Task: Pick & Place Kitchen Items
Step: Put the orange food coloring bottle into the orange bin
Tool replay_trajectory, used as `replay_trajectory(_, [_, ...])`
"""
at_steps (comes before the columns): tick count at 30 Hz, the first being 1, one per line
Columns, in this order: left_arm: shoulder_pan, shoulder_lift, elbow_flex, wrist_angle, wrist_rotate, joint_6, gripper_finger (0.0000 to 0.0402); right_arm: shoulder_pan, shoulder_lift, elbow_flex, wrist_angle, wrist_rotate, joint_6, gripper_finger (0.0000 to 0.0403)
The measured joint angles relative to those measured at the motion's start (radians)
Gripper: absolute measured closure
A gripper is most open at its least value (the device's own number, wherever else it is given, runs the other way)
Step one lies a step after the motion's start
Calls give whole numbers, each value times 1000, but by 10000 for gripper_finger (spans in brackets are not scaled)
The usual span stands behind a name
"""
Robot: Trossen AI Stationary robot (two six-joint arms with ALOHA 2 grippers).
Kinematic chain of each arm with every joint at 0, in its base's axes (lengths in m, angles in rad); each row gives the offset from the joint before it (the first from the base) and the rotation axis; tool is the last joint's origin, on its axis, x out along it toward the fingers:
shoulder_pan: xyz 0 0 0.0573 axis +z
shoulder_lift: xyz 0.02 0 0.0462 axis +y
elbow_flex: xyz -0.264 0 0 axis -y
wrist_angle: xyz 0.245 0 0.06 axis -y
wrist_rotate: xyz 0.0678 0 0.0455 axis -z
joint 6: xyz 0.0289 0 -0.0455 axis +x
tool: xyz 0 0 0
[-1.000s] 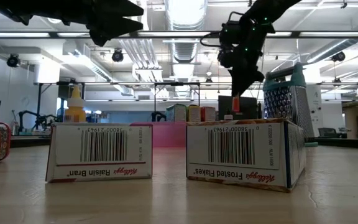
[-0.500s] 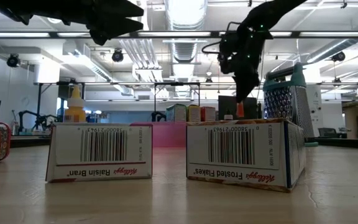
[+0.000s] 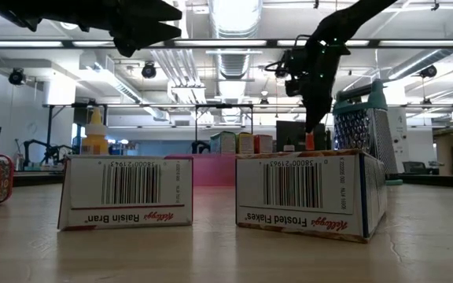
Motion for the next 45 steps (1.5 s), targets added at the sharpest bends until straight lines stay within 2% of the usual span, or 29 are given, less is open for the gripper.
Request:
replay_trajectory(4, [0,0,0,0,0,0,158,-15,0,-5,17,-9,-10,308])
replay_trajectory(8, [0,0,-3,-1,0,0,158,-35,0,-21,49,-46,-19,321])
replay_trajectory(12, [2,0,-5,0,0,1,158,-41,0,-48,77,-49,-21,325])
replay_trajectory(19, [12,0,-9,-1,0,5,158,-46,0,-89,120,-57,-28,308])
replay_trajectory(26, [13,0,-10,-1,0,4,158,-56,0,-139,177,-76,-36,325])
replay_trajectory(34, [14,0,-10,-1,0,4,158,-64,0,-171,213,-83,-38,309])
replay_trajectory(41, [16,0,-10,-1,0,3,158,-66,-1,-217,264,-82,-47,323])
replay_trajectory(45, [16,0,-10,-1,0,3,158,-66,-1,-228,285,-83,-47,319])
